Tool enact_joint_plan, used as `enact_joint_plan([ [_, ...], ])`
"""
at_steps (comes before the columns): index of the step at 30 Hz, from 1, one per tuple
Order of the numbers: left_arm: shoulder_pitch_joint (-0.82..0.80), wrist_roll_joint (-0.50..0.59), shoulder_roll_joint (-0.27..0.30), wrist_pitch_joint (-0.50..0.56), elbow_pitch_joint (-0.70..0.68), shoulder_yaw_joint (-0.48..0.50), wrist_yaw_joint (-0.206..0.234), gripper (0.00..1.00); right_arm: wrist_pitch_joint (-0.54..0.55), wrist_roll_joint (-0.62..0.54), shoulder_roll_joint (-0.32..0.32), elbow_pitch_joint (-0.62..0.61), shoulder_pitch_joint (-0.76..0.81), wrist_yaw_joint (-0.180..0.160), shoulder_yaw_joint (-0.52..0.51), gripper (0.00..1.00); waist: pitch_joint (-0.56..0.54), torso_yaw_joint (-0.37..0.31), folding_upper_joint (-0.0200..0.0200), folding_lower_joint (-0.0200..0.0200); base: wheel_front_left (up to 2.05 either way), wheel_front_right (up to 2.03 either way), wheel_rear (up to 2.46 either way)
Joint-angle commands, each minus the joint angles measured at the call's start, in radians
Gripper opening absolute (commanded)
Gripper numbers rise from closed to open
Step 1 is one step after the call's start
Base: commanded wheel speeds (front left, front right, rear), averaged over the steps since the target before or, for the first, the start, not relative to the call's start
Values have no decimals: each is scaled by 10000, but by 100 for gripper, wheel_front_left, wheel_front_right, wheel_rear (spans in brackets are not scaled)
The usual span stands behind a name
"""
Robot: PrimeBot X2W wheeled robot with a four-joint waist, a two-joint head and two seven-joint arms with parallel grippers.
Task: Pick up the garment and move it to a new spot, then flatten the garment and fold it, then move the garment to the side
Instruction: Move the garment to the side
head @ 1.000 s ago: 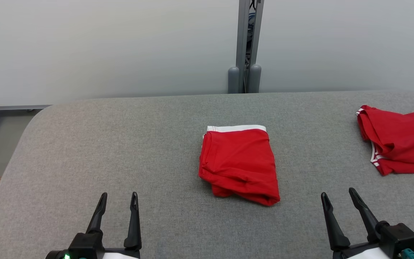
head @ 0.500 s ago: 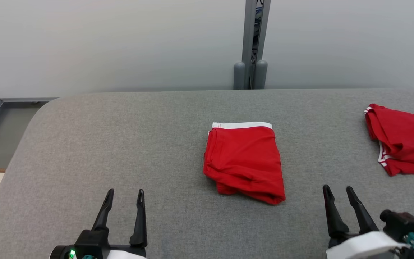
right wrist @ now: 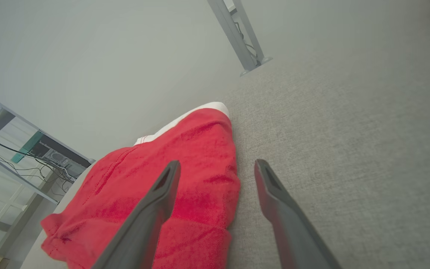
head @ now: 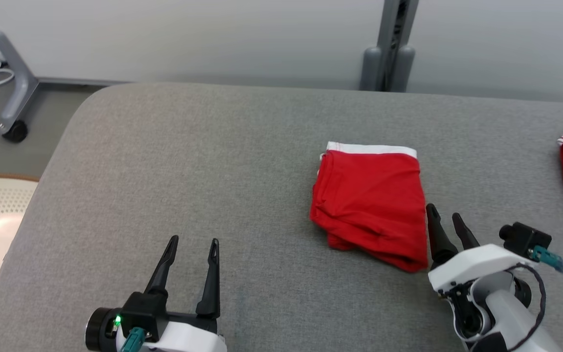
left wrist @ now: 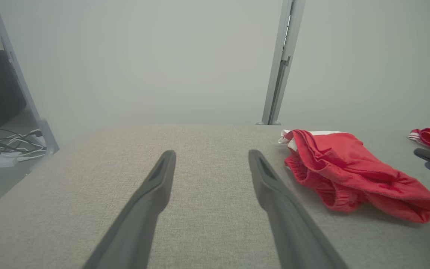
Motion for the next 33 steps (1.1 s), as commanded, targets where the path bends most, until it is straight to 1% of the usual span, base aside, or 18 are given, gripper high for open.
enact_joint_plan([
  [1, -246, -110, 25, -41, -9, -78, 46, 100, -9, 144, -79, 383, -337, -2, 90, 100, 331, 305, -1, 0, 0, 0, 0],
  [5, -495, -225, 22, -39, 35, -374, 124, 100, 36, 352, -125, 1244, -1067, -1, 280, 100, 605, 500, -1, 0, 0, 0, 0],
  [6, -495, -225, 22, -39, 35, -374, 124, 100, 36, 352, -125, 1244, -1067, -1, 280, 100, 605, 500, -1, 0, 0, 0, 0],
  [11, -801, -354, 25, -39, 47, -709, 223, 100, 29, 317, -263, 2296, -1647, -1, 429, 100, 839, 688, -1, 0, 0, 0, 0],
  [17, -985, -444, 23, -39, 76, -812, 279, 100, 13, 367, -254, 3002, -2061, 9, 650, 100, 1017, 779, -1, 0, 0, 0, 0],
  [18, -995, -451, 23, -39, 84, -809, 285, 100, 18, 392, -238, 3058, -2094, 10, 716, 90, 1027, 789, -1, 0, 0, 0, 0],
  [19, -994, -454, 24, -39, 90, -800, 297, 100, 17, 437, -210, 3083, -2122, 10, 775, 38, 1032, 795, -1, 0, 0, 0, 0],
  [20, -991, -454, 23, -39, 95, -787, 315, 100, 14, 479, -184, 3089, -2110, 10, 854, 14, 1032, 796, -1, 0, 0, 0, 0],
  [21, -986, -457, 23, -39, 96, -775, 332, 100, 12, 496, -164, 3090, -2123, 10, 928, 0, 1031, 792, -1, 0, 0, 0, 0],
  [26, -993, -459, 22, -40, 80, -719, 367, 100, -24, 342, -297, 3042, -2212, 7, 1122, 0, 993, 691, -1, 0, 0, 0, 0],
  [28, -942, -425, 22, -40, 55, -676, 408, 100, -36, 339, -379, 2773, -2220, 7, 940, 0, 967, 591, -1, 0, 0, 0, 0],
  [33, -890, -322, 22, -40, -35, -590, 357, 100, -42, -197, -434, 1996, -1999, 7, 474, 0, 936, 204, -1, 0, 0, 0, 0],
])
